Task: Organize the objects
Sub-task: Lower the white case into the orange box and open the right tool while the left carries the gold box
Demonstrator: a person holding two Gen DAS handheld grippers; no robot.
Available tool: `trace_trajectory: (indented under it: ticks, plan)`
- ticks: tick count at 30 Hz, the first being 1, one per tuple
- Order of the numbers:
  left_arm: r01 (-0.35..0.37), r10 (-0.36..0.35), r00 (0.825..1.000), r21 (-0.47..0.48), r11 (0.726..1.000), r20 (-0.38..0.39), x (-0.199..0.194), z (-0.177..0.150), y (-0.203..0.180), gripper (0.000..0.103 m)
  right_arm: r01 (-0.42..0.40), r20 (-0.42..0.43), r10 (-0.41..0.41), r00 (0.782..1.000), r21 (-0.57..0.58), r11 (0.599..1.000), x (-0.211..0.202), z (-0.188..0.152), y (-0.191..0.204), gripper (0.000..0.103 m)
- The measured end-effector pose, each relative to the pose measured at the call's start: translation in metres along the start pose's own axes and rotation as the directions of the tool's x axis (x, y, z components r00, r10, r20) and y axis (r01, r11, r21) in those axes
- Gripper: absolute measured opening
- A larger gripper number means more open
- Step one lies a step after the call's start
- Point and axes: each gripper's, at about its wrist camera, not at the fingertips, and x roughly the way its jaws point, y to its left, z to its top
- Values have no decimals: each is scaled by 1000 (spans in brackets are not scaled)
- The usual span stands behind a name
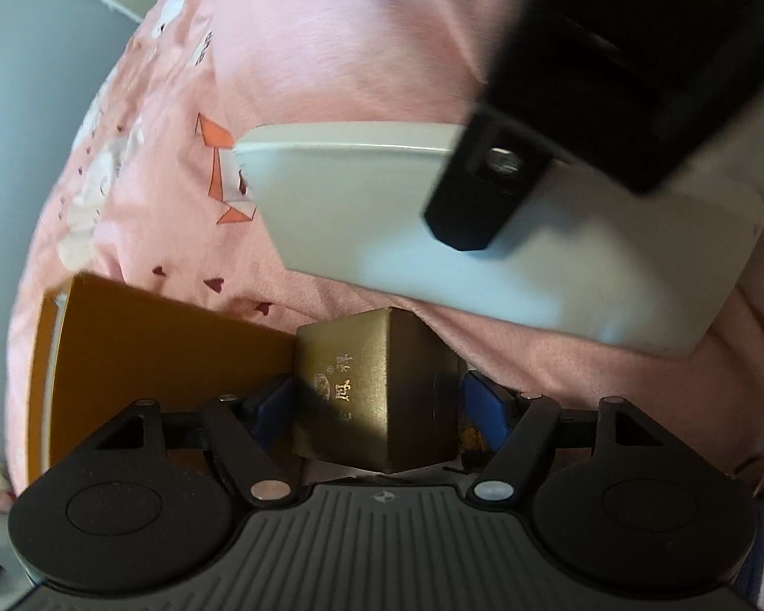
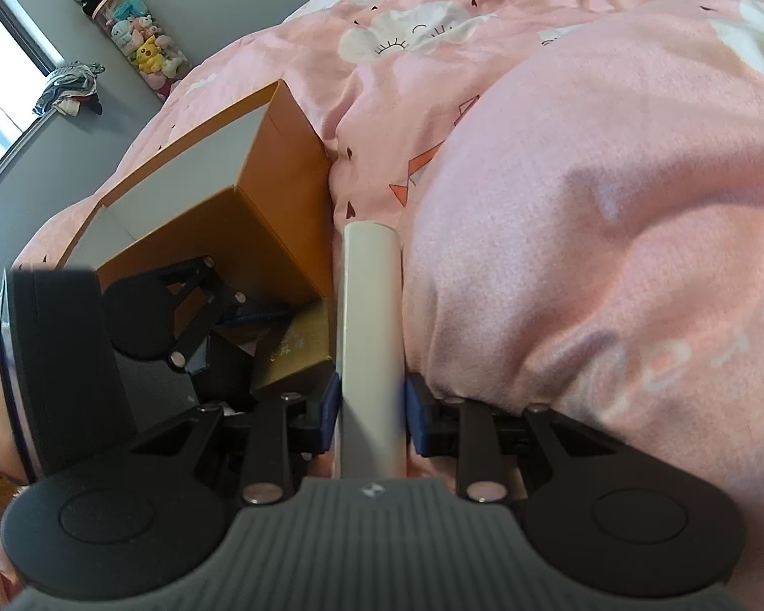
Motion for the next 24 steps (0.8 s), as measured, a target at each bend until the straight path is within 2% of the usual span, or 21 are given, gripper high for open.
trace_trajectory:
  ticks: [1,3,7,10,16,21,24]
  plan:
    - [-21,21,1000,10,1000,5,-1,0,-2,79,-1,0,1,1000,1,1000,0,0,0,29]
    - [-36,36,999,-4,999,7,-5,0,-1,79,-5,4,5,1000,2,1000,0,-1,1,29]
    - [-27,30,999,-120,992,24,-16,-6,11,79,-14,16,14,1000,-4,1000,-3,-3,1,29]
    - [-16,31,998,-231,973,58,-33,-12,24,78,-23,24,23,999,-3,1000,-7,-3,2,29]
    - [51,24,987,-447,893,160,-80,-25,53,78,-36,30,35,999,23,999,-17,0,6,29]
    - [139,11,971,-597,790,240,-120,-47,81,78,-40,59,40,997,10,999,-36,9,20,29]
    - [168,23,962,-652,739,274,-142,-60,96,78,-37,83,40,996,-33,999,-50,20,37,29]
